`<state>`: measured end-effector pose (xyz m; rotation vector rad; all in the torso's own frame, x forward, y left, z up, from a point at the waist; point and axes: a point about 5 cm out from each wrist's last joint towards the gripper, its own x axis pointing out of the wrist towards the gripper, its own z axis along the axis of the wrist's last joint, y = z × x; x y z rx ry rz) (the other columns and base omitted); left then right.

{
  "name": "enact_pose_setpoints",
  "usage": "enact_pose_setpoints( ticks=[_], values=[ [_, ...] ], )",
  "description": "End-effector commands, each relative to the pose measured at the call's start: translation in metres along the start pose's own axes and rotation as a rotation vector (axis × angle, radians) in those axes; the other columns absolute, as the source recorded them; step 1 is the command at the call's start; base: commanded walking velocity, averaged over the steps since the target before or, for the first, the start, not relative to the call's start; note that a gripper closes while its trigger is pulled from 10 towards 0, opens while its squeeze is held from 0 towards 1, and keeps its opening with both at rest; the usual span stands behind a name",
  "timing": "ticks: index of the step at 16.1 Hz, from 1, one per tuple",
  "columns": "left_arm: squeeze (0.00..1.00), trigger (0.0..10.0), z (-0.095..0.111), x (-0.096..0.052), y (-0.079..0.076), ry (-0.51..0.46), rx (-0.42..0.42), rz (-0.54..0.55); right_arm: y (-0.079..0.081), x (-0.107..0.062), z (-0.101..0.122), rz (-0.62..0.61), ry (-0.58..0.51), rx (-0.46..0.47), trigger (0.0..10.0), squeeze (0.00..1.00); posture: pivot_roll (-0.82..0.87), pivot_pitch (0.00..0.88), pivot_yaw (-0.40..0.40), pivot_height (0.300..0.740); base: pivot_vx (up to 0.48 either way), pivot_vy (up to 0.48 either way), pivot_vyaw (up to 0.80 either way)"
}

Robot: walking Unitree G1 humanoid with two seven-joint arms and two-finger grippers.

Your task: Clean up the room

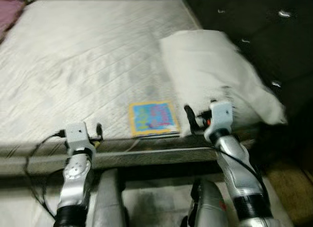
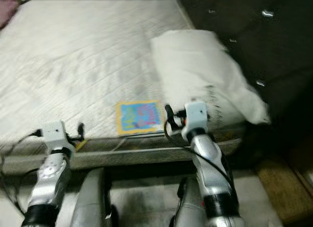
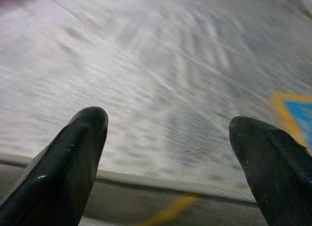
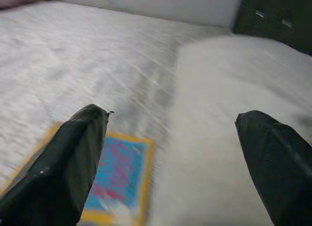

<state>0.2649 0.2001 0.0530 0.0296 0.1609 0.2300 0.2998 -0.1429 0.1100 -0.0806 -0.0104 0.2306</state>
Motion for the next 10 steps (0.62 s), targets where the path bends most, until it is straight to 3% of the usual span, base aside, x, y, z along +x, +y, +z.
enact_pose_setpoints(
  ticks=[1, 3, 5, 10],
  values=[
    [0.00, 10.0, 0.016, -0.004, 0.000, -0.078, 0.025, 0.003, -0.001, 0.003, 0.000, -0.013, -0.007, -0.002, 10.0, 0.00, -0.05, 0.000, 0.003, 0.571, 0.000, 0.000, 0.61],
    [0.00, 10.0, 0.017, -0.009, 0.000, -0.066, 0.012, -0.031, -0.002, 0.004, -0.003, -0.017, -0.002, 0.000, 10.0, 0.00, -0.04, 0.000, 0.005, 0.571, 0.000, 0.000, 0.21],
    [0.00, 10.0, 0.019, -0.009, 0.000, -0.051, 0.022, -0.037, -0.001, 0.003, -0.009, -0.007, 0.013, -0.004, 10.0, 0.00, -0.05, 0.000, 0.004, 0.571, 0.000, 0.000, 0.76],
    [0.00, 10.0, 0.024, -0.014, -0.004, -0.042, -0.011, -0.054, -0.005, 0.004, -0.012, -0.044, 0.014, 0.034, 10.0, 0.00, -0.04, 0.000, -0.001, 0.571, 0.000, 0.000, 0.00]
  ],
)
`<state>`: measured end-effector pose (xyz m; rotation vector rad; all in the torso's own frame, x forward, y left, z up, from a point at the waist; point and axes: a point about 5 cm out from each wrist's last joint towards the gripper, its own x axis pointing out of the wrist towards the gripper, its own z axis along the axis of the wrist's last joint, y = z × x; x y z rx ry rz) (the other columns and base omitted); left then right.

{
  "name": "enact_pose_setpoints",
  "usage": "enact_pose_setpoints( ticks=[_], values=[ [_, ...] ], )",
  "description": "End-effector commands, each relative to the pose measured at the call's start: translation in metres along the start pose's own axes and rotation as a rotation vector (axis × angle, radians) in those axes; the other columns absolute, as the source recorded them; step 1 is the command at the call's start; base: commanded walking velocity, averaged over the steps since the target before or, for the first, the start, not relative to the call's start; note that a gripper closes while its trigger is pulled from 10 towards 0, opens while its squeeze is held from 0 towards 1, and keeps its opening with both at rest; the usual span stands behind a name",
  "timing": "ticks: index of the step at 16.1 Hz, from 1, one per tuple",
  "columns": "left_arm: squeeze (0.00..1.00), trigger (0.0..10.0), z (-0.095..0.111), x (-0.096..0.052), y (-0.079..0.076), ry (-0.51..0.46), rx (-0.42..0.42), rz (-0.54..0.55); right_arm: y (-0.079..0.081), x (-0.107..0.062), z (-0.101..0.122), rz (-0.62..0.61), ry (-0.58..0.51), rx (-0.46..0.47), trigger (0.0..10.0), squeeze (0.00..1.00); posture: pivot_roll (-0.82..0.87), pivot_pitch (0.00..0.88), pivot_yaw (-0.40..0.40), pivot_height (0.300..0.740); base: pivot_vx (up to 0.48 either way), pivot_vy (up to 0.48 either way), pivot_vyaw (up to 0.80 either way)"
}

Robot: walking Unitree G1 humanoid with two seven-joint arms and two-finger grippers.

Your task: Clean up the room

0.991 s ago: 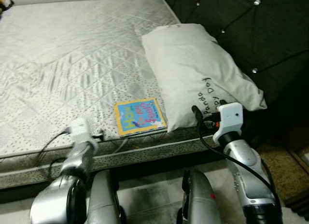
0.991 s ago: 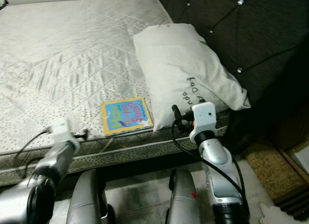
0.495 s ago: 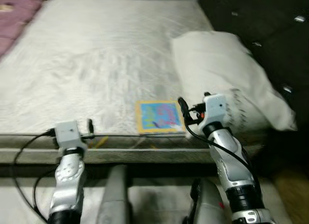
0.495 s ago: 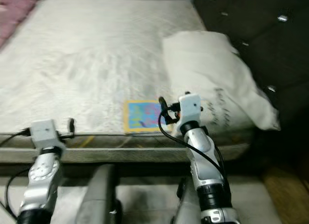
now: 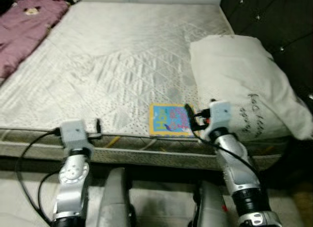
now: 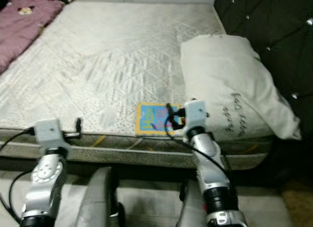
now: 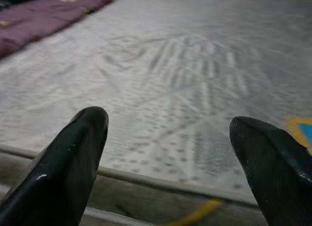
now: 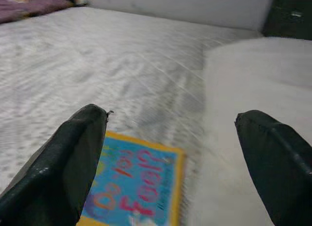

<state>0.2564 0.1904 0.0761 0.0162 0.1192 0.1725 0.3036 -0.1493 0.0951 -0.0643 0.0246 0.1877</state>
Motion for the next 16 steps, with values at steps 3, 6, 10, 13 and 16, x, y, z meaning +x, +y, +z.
enact_pose_setpoints(
  ticks=[3, 6, 10, 13, 16],
  values=[
    [0.00, 10.0, 0.002, 0.002, 0.001, 0.015, -0.012, -0.004, 0.002, 0.002, 0.002, -0.010, -0.018, 0.021, 10.0, 0.00, -0.05, 0.000, 0.006, 0.571, 0.000, 0.000, 0.00],
    [0.00, 10.0, 0.004, 0.005, -0.003, 0.015, -0.022, -0.025, 0.000, 0.002, 0.002, -0.023, -0.022, 0.029, 10.0, 0.00, -0.05, 0.000, 0.011, 0.571, 0.000, 0.000, -0.58],
    [0.00, 10.0, 0.005, 0.005, -0.005, 0.016, -0.037, -0.038, -0.002, 0.002, 0.001, -0.029, -0.026, 0.029, 10.0, 0.00, -0.05, 0.000, 0.010, 0.571, 0.000, 0.000, 0.00],
    [0.00, 10.0, 0.008, 0.006, -0.008, -0.011, -0.048, -0.074, 0.002, 0.003, 0.005, 0.014, -0.046, 0.002, 10.0, 0.00, -0.05, 0.000, 0.008, 0.571, 0.000, 0.000, 0.00],
    [0.00, 10.0, 0.008, 0.006, -0.009, 0.003, -0.059, -0.060, 0.006, 0.001, 0.002, 0.031, -0.034, 0.047, 10.0, 0.00, -0.05, 0.000, 0.004, 0.558, 0.000, 0.000, 0.37]
  ],
)
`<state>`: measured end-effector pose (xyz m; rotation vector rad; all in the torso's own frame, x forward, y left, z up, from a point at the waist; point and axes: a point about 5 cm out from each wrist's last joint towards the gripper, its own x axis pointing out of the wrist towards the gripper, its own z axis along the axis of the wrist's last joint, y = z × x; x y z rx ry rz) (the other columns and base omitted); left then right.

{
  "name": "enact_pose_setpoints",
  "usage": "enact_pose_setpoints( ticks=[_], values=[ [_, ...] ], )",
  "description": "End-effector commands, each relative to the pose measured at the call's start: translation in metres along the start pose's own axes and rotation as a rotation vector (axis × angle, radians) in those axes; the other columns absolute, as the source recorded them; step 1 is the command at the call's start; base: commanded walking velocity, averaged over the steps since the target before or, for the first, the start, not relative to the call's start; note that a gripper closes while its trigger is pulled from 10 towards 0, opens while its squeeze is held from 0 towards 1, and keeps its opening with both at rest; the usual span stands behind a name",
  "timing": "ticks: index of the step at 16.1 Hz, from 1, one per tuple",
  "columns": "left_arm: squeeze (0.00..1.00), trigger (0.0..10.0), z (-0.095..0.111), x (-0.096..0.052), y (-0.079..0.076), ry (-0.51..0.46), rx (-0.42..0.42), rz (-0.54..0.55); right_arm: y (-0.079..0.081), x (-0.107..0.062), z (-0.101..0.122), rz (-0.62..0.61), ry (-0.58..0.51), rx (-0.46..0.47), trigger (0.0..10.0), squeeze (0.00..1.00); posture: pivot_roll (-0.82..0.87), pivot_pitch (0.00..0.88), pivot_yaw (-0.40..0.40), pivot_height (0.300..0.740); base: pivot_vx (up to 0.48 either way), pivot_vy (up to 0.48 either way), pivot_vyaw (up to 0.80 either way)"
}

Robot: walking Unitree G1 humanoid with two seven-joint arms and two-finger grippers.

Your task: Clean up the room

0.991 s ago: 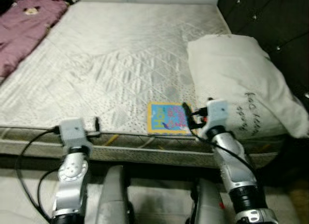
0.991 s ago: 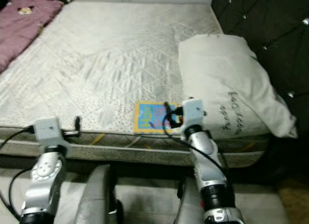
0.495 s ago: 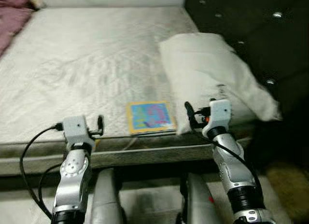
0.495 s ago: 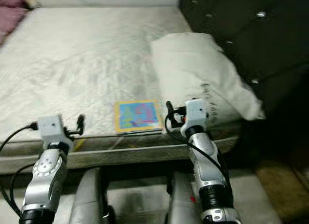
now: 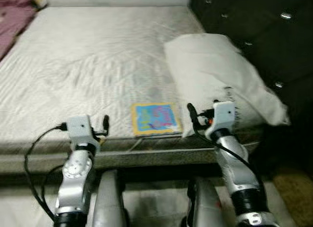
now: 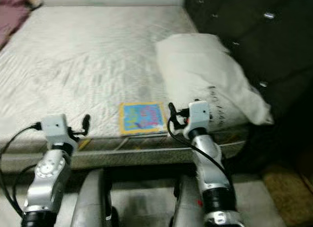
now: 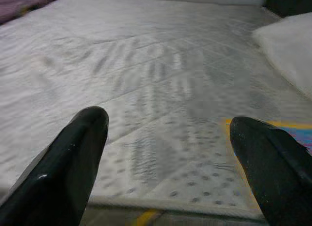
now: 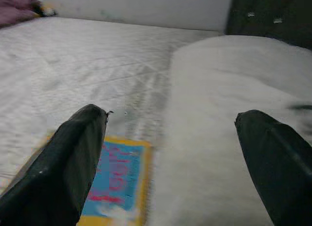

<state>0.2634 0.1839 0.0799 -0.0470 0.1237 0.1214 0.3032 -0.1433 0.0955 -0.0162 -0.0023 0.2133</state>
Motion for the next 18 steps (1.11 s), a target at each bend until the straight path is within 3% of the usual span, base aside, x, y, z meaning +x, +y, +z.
enact_pose_setpoints(
  ticks=[1, 3, 6, 9, 12, 13, 15, 17, 18],
  values=[
    [0.00, 10.0, 0.002, 0.000, -0.001, 0.000, -0.020, 0.008, 0.001, -0.002, 0.001, 0.015, -0.001, -0.001, 10.0, 0.00, -0.05, 0.000, 0.003, 0.543, 0.000, 0.000, 0.00],
    [0.00, 10.0, 0.002, -0.002, 0.000, 0.006, -0.032, 0.020, 0.003, -0.005, -0.001, 0.026, 0.007, 0.000, 10.0, 0.00, -0.05, 0.000, -0.003, 0.518, 0.000, 0.000, 0.00],
    [0.00, 10.0, 0.003, -0.010, -0.003, 0.007, -0.038, 0.024, 0.013, -0.006, -0.013, 0.148, 0.106, -0.016, 10.0, 0.00, -0.04, 0.000, -0.015, 0.514, 0.000, 0.000, 0.00],
    [0.00, 10.0, 0.002, -0.021, -0.003, 0.025, -0.042, 0.035, 0.027, -0.013, -0.039, 0.417, 0.330, -0.061, 10.0, 0.00, -0.01, 0.000, -0.028, 0.514, 0.000, 0.000, 0.00],
    [0.00, 10.0, 0.002, -0.030, -0.003, 0.053, -0.032, 0.034, 0.041, -0.022, -0.043, 0.613, 0.409, -0.097, 10.0, 0.00, 0.00, 0.033, -0.024, 0.514, 0.000, 0.000, 0.00],
    [0.00, 10.0, 0.000, -0.029, -0.002, 0.078, -0.008, 0.034, 0.046, -0.021, -0.038, 0.636, 0.378, -0.108, 10.0, 0.00, 0.00, 0.038, -0.021, 0.514, 0.000, 0.000, 0.00],
    [0.00, 10.0, -0.009, -0.008, -0.005, 0.159, -0.021, -0.022, 0.030, -0.008, -0.019, 0.380, 0.270, -0.045, 10.0, 0.00, -0.05, 0.065, -0.007, 0.514, 0.000, 0.000, 0.00],
    [0.00, 10.0, -0.017, 0.011, -0.013, 0.215, -0.046, -0.067, 0.016, -0.017, -0.009, 0.253, 0.236, 0.031, 10.0, 0.00, -0.09, 0.076, -0.001, 0.514, 0.000, 0.000, 0.00],
    [0.00, 10.0, -0.022, 0.023, -0.023, 0.256, -0.066, -0.120, 0.011, -0.033, -0.004, 0.245, 0.232, 0.066, 10.0, 0.00, -0.12, 0.085, 0.003, 0.514, 0.000, 0.000, 0.00]
  ],
)
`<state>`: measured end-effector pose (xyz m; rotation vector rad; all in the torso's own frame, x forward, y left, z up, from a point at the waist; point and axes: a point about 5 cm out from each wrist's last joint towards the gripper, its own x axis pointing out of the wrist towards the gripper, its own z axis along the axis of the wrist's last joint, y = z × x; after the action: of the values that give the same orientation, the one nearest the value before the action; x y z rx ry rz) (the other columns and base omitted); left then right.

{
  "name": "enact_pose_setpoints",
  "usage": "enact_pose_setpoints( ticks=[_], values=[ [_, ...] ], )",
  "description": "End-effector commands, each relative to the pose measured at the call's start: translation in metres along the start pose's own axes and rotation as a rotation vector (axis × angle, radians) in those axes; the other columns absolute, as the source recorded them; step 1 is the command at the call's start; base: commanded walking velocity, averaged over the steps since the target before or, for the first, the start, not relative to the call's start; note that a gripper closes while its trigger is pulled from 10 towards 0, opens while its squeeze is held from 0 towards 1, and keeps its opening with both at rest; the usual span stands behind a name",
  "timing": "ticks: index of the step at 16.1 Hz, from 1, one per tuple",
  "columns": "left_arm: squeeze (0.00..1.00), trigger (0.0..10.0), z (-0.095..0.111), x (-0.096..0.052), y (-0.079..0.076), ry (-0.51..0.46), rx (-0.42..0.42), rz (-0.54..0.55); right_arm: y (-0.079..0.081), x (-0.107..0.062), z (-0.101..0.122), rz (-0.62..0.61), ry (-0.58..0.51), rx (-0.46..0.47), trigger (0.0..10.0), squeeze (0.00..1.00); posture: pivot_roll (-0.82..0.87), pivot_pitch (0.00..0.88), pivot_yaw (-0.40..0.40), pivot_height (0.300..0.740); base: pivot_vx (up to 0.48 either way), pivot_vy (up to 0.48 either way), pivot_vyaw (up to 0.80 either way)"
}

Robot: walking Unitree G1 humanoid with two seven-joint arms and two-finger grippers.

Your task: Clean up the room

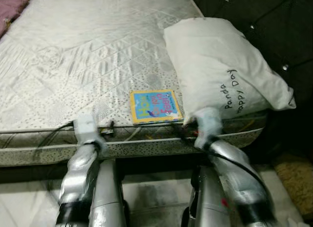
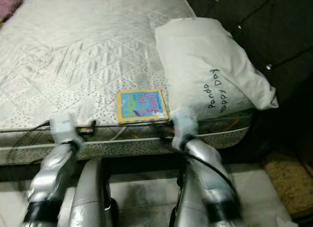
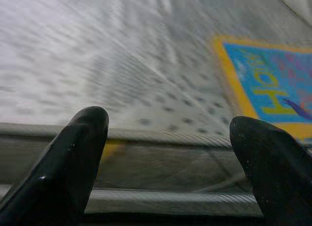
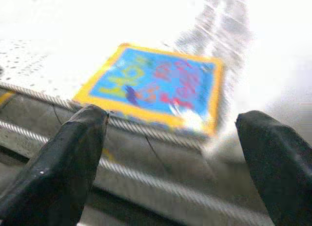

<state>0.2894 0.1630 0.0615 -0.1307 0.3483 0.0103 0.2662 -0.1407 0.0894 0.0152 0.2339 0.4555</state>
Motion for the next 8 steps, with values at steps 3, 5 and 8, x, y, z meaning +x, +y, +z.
enact_pose_setpoints(
  ticks=[3, 5, 8],
  values=[
    [0.00, 10.0, -0.011, 0.019, -0.015, 0.094, -0.005, -0.059, 0.013, -0.038, 0.006, 0.034, -0.013, 0.053, 10.0, 0.00, -0.18, 0.107, 0.010, 0.514, 0.000, 0.000, 0.00],
    [0.00, 10.0, -0.015, 0.028, -0.022, 0.129, 0.008, -0.094, 0.019, -0.054, 0.008, 0.023, -0.009, 0.073, 10.0, 0.00, -0.21, 0.116, 0.011, 0.514, 0.000, 0.000, 0.00],
    [0.00, 10.0, -0.019, 0.040, -0.028, 0.181, -0.017, -0.096, 0.031, -0.067, 0.017, 0.031, -0.011, 0.083, 10.0, 0.00, -0.25, 0.129, 0.011, 0.514, 0.000, 0.000, 0.00]
  ],
)
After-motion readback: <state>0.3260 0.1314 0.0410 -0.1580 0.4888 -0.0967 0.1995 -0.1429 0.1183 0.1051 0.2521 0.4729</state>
